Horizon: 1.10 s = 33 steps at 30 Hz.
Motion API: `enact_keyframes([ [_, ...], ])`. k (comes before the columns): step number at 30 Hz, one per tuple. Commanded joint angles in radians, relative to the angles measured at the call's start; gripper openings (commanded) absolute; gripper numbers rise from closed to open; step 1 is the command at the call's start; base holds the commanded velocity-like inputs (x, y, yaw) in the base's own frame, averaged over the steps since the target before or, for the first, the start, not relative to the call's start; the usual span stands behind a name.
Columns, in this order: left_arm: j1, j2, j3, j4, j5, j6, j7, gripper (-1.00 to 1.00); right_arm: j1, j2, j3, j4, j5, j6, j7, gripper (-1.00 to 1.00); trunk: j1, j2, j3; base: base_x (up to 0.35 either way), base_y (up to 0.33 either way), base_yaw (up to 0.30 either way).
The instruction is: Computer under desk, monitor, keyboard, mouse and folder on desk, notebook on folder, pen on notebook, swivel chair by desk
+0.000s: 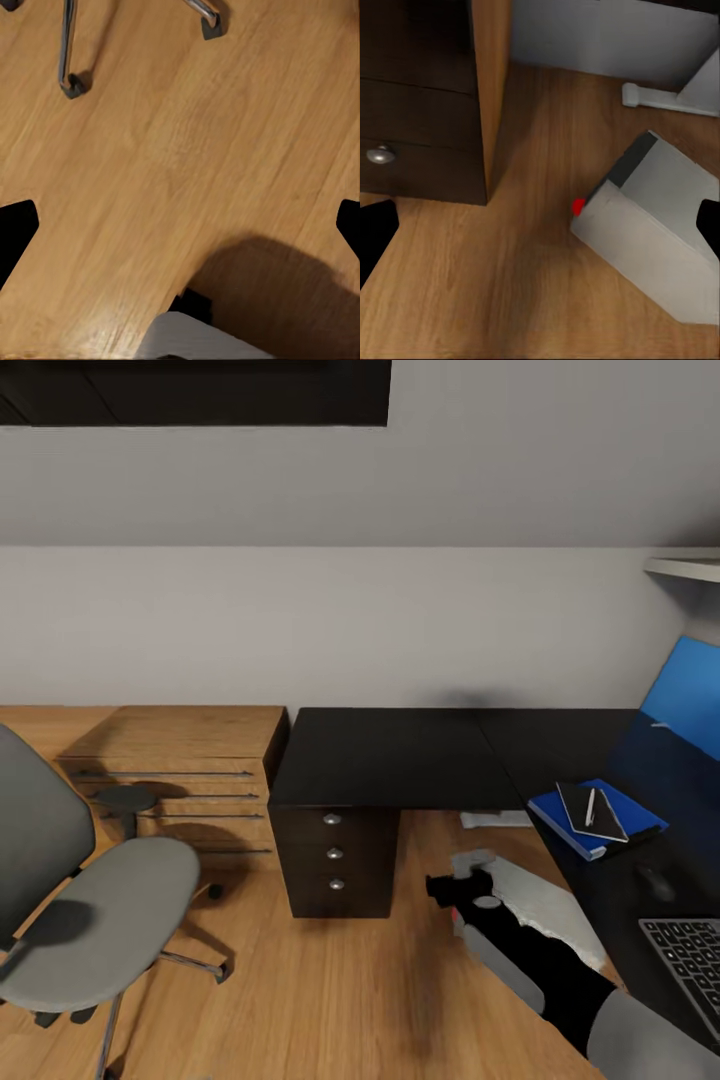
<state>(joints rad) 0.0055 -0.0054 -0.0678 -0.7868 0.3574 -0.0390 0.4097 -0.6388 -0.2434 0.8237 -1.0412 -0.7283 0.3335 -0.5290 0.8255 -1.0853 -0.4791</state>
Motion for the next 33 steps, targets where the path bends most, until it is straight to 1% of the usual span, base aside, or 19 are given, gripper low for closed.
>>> enact_keyframes([
  [1, 0.000, 0.000, -0.004, 0.005, 0.010, 0.008, 0.006, 1.00, 0.022, -0.002, 0.005, -0.002, 0.007, -0.013, -0.010, 1.00, -0.004, 0.007, 0.002, 0.000, 0.000, 0.000],
  [2, 0.000, 0.000, -0.004, 0.017, 0.010, 0.026, 0.005, 1.00, 0.070, -0.002, 0.007, 0.000, 0.033, -0.041, -0.013, 1.00, -0.008, 0.014, 0.006, 0.000, 0.000, 0.000],
  [4, -0.002, -0.004, -0.004, 0.037, 0.009, 0.047, 0.005, 1.00, 0.177, 0.005, 0.011, 0.066, 0.086, -0.155, -0.016, 1.00, -0.015, 0.028, 0.012, 0.000, 0.000, 0.000],
  [5, -0.002, -0.005, -0.004, 0.040, 0.009, 0.050, 0.005, 1.00, 0.195, 0.008, 0.012, 0.090, 0.094, -0.188, -0.017, 1.00, -0.019, 0.035, 0.015, 0.000, 0.000, 0.000],
  [6, -0.002, -0.007, -0.005, 0.045, 0.010, 0.054, 0.005, 1.00, 0.221, 0.017, 0.014, 0.146, 0.105, -0.256, -0.017, 1.00, -0.023, 0.042, 0.018, 0.000, 0.000, 0.000],
  [10, -0.002, -0.009, -0.005, 0.063, 0.010, 0.059, 0.004, 1.00, 0.250, 0.049, 0.017, 0.283, 0.117, -0.383, -0.015, 1.00, -0.038, 0.070, 0.031, 0.000, 0.000, 0.000],
  [11, -0.002, -0.009, -0.006, 0.081, 0.010, 0.059, 0.004, 1.00, 0.258, 0.074, 0.017, 0.364, 0.121, -0.441, -0.013, 1.00, -0.042, 0.077, 0.034, 0.000, 0.000, 0.000],
  [12, -0.002, -0.010, -0.007, 0.113, 0.009, 0.060, 0.003, 1.00, 0.264, 0.120, 0.017, 0.500, 0.127, -0.530, -0.012, 1.00, -0.046, 0.084, 0.037, 0.000, 0.000, 0.006],
  [13, -0.002, -0.010, -0.007, 0.123, 0.009, 0.059, 0.002, 1.00, 0.265, 0.136, 0.018, 0.547, 0.129, -0.562, -0.011, 1.00, -0.050, 0.091, 0.040, 0.000, 0.000, 0.018],
  [14, -0.002, -0.010, -0.007, 0.145, 0.009, 0.059, -0.004, 1.00, 0.267, 0.168, 0.018, 0.637, 0.131, -0.633, -0.011, 1.00, -0.054, 0.098, 0.043, 0.000, 0.000, 0.062],
  [15, -0.002, -0.010, -0.007, 0.157, 0.009, 0.058, -0.009, 1.00, 0.268, 0.183, 0.018, 0.680, 0.132, -0.670, -0.010, 1.00, -0.057, 0.105, 0.046, 0.000, 0.000, 0.090],
  [16, -0.002, -0.010, -0.007, 0.197, 0.009, 0.057, -0.034, 1.00, 0.269, 0.224, 0.018, 0.796, 0.133, -0.783, -0.010, 1.00, -0.061, 0.112, 0.049, 0.000, 0.000, 0.163],
  [18, -0.002, -0.009, -0.007, 0.223, 0.009, 0.056, -0.059, 1.00, 0.270, 0.244, 0.018, 0.856, 0.134, -0.850, -0.008, 1.00, -0.069, 0.126, 0.056, 0.000, 0.000, 0.187],
  [19, -0.002, -0.006, -0.007, 0.267, 0.009, 0.055, -0.132, 1.00, 0.270, 0.268, 0.018, 0.946, 0.132, -0.955, 0.012, 1.00, -0.073, 0.133, 0.059, 0.000, 0.000, 0.232],
  [23, -0.002, -0.004, -0.007, 0.316, 0.008, 0.050, -0.167, 1.00, 0.271, 0.276, 0.017, 0.978, 0.131, -0.994, 0.034, 1.00, -0.088, 0.161, 0.075, 0.000, 0.000, 0.229],
  [24, -0.002, -0.003, -0.007, 0.361, 0.005, 0.029, -0.177, 1.00, 0.271, 0.279, 0.016, 0.987, 0.130, -1.006, 0.041, 1.00, -0.092, 0.168, 0.079, 0.000, 0.000, 0.215],
  [26, -0.002, -0.003, -0.008, 0.374, 0.005, -0.001, -0.180, 1.00, 0.271, 0.280, 0.016, 0.990, 0.130, -1.010, 0.043, 1.00, -0.100, 0.182, 0.087, 0.000, 0.000, 0.213],
  [28, -0.002, -0.002, -0.008, 0.394, 0.005, -0.113, -0.182, 1.00, 0.271, 0.284, 0.018, 0.993, 0.132, -1.015, 0.045, 1.00, -0.103, 0.189, 0.092, 0.000, 0.000, 0.211],
  [33, -0.002, -0.002, -0.013, 0.403, 0.005, -0.235, -0.184, 1.00, 0.272, 0.295, 0.018, 0.996, 0.134, -1.036, 0.046, 1.00, -0.103, 0.189, 0.096, 0.000, 0.000, 0.210],
])
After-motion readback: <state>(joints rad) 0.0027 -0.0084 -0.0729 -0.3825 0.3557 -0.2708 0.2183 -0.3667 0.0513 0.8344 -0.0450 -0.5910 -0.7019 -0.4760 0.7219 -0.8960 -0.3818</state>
